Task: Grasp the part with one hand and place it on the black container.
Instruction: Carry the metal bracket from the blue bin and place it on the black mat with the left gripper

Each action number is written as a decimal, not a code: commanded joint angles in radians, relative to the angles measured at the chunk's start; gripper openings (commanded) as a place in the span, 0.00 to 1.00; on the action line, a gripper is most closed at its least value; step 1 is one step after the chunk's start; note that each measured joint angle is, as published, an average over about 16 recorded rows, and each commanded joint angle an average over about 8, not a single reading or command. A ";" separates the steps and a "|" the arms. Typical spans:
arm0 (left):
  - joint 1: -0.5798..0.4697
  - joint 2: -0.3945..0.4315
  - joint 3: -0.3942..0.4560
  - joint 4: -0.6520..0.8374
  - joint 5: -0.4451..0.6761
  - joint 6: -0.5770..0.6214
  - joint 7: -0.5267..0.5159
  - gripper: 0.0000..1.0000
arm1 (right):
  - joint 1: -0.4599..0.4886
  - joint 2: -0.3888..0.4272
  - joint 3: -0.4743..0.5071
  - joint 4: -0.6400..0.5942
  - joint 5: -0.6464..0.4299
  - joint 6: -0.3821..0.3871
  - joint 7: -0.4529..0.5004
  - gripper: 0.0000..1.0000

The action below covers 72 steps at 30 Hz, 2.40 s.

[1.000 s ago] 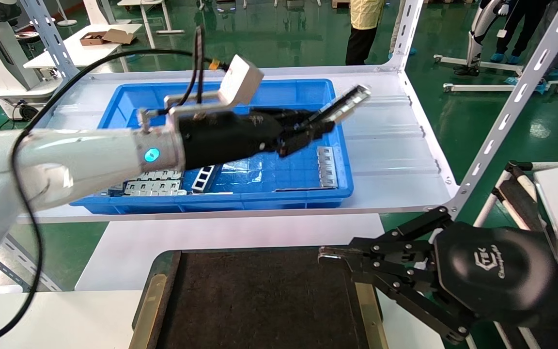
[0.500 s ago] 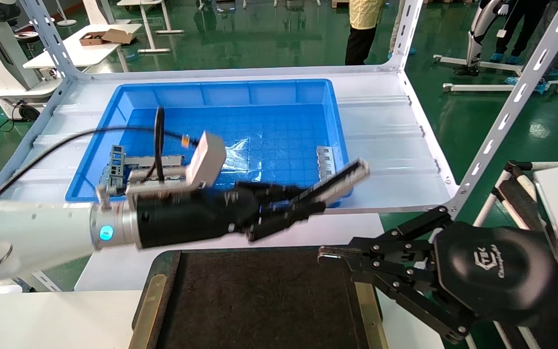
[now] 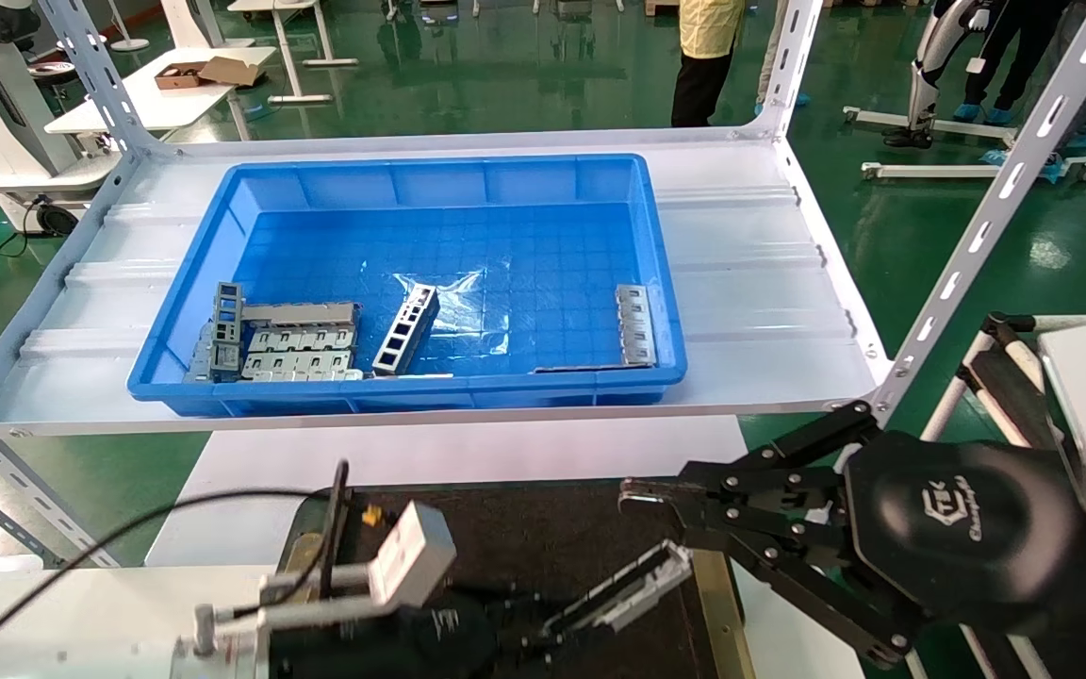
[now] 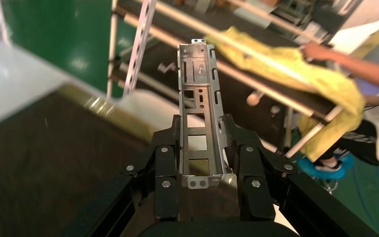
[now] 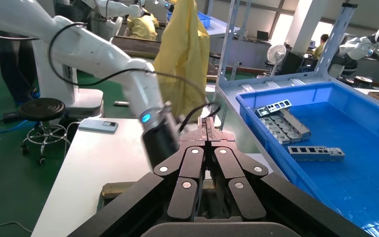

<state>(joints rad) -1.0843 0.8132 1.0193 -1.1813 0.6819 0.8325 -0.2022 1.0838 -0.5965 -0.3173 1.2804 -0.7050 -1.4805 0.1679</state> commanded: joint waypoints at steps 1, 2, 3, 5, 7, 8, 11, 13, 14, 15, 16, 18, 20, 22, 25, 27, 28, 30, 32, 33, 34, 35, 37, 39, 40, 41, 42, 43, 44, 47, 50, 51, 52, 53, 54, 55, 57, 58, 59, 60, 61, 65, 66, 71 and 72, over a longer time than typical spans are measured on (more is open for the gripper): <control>0.049 -0.029 0.018 -0.086 0.021 -0.080 -0.023 0.00 | 0.000 0.000 0.000 0.000 0.000 0.000 0.000 0.00; 0.063 -0.033 0.027 -0.109 0.031 -0.116 -0.035 0.00 | 0.000 0.000 0.000 0.000 0.000 0.000 0.000 0.00; 0.076 -0.036 0.035 -0.127 0.041 -0.151 -0.046 0.00 | 0.000 0.000 0.000 0.000 0.000 0.000 0.000 0.00; 0.097 -0.036 0.051 -0.152 0.059 -0.216 -0.068 0.00 | 0.000 0.000 0.000 0.000 0.000 0.000 0.000 0.00; 0.116 -0.031 0.066 -0.164 0.072 -0.276 -0.090 0.00 | 0.000 0.000 0.000 0.000 0.000 0.000 0.000 0.00; 0.123 -0.027 0.071 -0.166 0.075 -0.303 -0.100 0.00 | 0.000 0.000 0.000 0.000 0.000 0.000 0.000 0.00; 0.146 -0.012 0.085 -0.169 0.073 -0.376 -0.138 0.00 | 0.000 0.000 0.000 0.000 0.000 0.000 0.000 0.00; 0.159 -0.003 0.094 -0.169 0.063 -0.420 -0.169 0.00 | 0.000 0.000 0.000 0.000 0.000 0.000 0.000 0.00; 0.165 0.001 0.098 -0.169 0.058 -0.441 -0.185 0.00 | 0.000 0.000 -0.001 0.000 0.000 0.000 0.000 0.00; 0.171 0.006 0.102 -0.169 0.053 -0.463 -0.201 0.00 | 0.000 0.000 -0.001 0.000 0.000 0.000 0.000 0.00; 0.176 0.011 0.107 -0.169 0.048 -0.486 -0.216 0.00 | 0.000 0.000 -0.001 0.000 0.000 0.000 0.000 0.00; 0.187 0.023 0.116 -0.169 0.040 -0.535 -0.242 0.00 | 0.000 0.000 -0.001 0.000 0.000 0.000 0.000 0.00; 0.198 0.038 0.124 -0.169 0.036 -0.591 -0.261 0.00 | 0.000 0.000 -0.001 0.000 0.001 0.000 0.000 0.00; 0.211 0.055 0.132 -0.169 0.034 -0.653 -0.275 0.00 | 0.000 0.000 -0.001 0.000 0.001 0.000 0.000 0.00; 0.230 0.086 0.144 -0.169 0.030 -0.748 -0.289 0.00 | 0.000 0.000 -0.001 0.000 0.001 0.000 0.000 0.00; 0.240 0.108 0.152 -0.169 0.026 -0.810 -0.296 0.00 | 0.000 0.000 -0.001 0.000 0.001 0.000 0.000 0.00; 0.245 0.120 0.157 -0.168 0.023 -0.842 -0.299 0.00 | 0.000 0.000 -0.001 0.000 0.001 0.000 -0.001 0.00; 0.251 0.145 0.166 -0.165 0.015 -0.905 -0.303 0.00 | 0.000 0.000 -0.001 0.000 0.001 0.000 -0.001 0.00; 0.254 0.170 0.176 -0.162 0.005 -0.969 -0.304 0.00 | 0.000 0.000 -0.001 0.000 0.001 0.000 -0.001 0.00; 0.254 0.183 0.181 -0.160 -0.001 -1.001 -0.304 0.00 | 0.000 0.000 -0.001 0.000 0.001 0.000 -0.001 0.00; 0.254 0.196 0.186 -0.158 -0.008 -1.032 -0.303 0.00 | 0.000 0.000 -0.001 0.000 0.001 0.001 -0.001 0.00; 0.252 0.208 0.190 -0.155 -0.016 -1.061 -0.302 0.00 | 0.000 0.001 -0.001 0.000 0.001 0.001 -0.001 0.00; 0.247 0.232 0.200 -0.150 -0.034 -1.114 -0.297 0.00 | 0.000 0.001 -0.001 0.000 0.001 0.001 -0.001 0.00; 0.241 0.253 0.210 -0.143 -0.053 -1.157 -0.292 0.00 | 0.000 0.001 -0.001 0.000 0.001 0.001 -0.001 0.00; 0.237 0.263 0.215 -0.140 -0.064 -1.175 -0.290 0.00 | 0.000 0.001 -0.001 0.000 0.001 0.001 -0.001 0.00; 0.234 0.271 0.219 -0.136 -0.074 -1.190 -0.287 0.00 | 0.000 0.001 -0.001 0.000 0.001 0.001 -0.001 0.00; 0.230 0.278 0.223 -0.132 -0.085 -1.204 -0.285 0.00 | 0.000 0.001 -0.001 0.000 0.001 0.001 -0.001 0.00; 0.226 0.285 0.228 -0.127 -0.095 -1.217 -0.282 0.00 | 0.000 0.001 -0.002 0.000 0.001 0.001 -0.001 0.00; 0.223 0.292 0.231 -0.123 -0.104 -1.227 -0.280 0.00 | 0.000 0.001 -0.002 0.000 0.001 0.001 -0.001 0.00; 0.214 0.310 0.239 -0.105 -0.127 -1.247 -0.277 0.00 | 0.000 0.001 -0.002 0.000 0.001 0.001 -0.001 0.00; 0.208 0.327 0.239 -0.080 -0.137 -1.252 -0.280 0.00 | 0.000 0.001 -0.002 0.000 0.001 0.001 -0.001 0.00; 0.207 0.333 0.237 -0.071 -0.138 -1.250 -0.283 0.00 | 0.000 0.001 -0.002 0.000 0.001 0.001 -0.001 0.00; 0.206 0.338 0.235 -0.061 -0.136 -1.247 -0.286 0.00 | 0.000 0.001 -0.002 0.000 0.001 0.001 -0.001 0.00; 0.206 0.344 0.232 -0.052 -0.133 -1.242 -0.289 0.00 | 0.000 0.001 -0.002 0.000 0.001 0.001 -0.001 0.00; 0.207 0.349 0.228 -0.042 -0.128 -1.237 -0.293 0.00 | 0.000 0.001 -0.002 0.000 0.001 0.001 -0.001 0.00; 0.207 0.354 0.224 -0.033 -0.123 -1.231 -0.297 0.00 | 0.000 0.001 -0.002 0.000 0.001 0.001 -0.001 0.00; 0.210 0.363 0.214 -0.015 -0.107 -1.217 -0.307 0.00 | 0.000 0.001 -0.002 0.000 0.001 0.001 -0.001 0.00; 0.212 0.367 0.208 -0.006 -0.098 -1.210 -0.312 0.00 | 0.000 0.001 -0.002 0.000 0.001 0.001 -0.001 0.00; 0.215 0.371 0.202 0.002 -0.089 -1.202 -0.317 0.00 | 0.000 0.001 -0.002 0.000 0.001 0.001 -0.001 0.00; 0.217 0.375 0.196 0.011 -0.079 -1.195 -0.322 0.00 | 0.000 0.001 -0.002 0.000 0.001 0.001 -0.001 0.00; 0.220 0.379 0.190 0.020 -0.069 -1.187 -0.328 0.00 | 0.001 0.001 -0.002 0.000 0.001 0.001 -0.001 0.00; 0.233 0.393 0.164 0.053 -0.034 -1.159 -0.349 0.00 | 0.001 0.001 -0.002 0.000 0.002 0.001 -0.001 0.00; 0.236 0.396 0.158 0.061 -0.025 -1.153 -0.355 0.00 | 0.001 0.001 -0.002 0.000 0.002 0.001 -0.001 0.00; 0.251 0.410 0.128 0.096 0.013 -1.126 -0.378 0.00 | 0.001 0.001 -0.002 0.000 0.002 0.001 -0.001 0.00; 0.253 0.412 0.123 0.102 0.020 -1.121 -0.382 0.00 | 0.001 0.001 -0.003 0.000 0.002 0.001 -0.001 0.04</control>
<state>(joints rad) -0.8321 1.2243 1.1440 -1.0814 0.6980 -0.2884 -0.5829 1.0844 -0.5955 -0.3198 1.2804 -0.7032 -1.4795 0.1666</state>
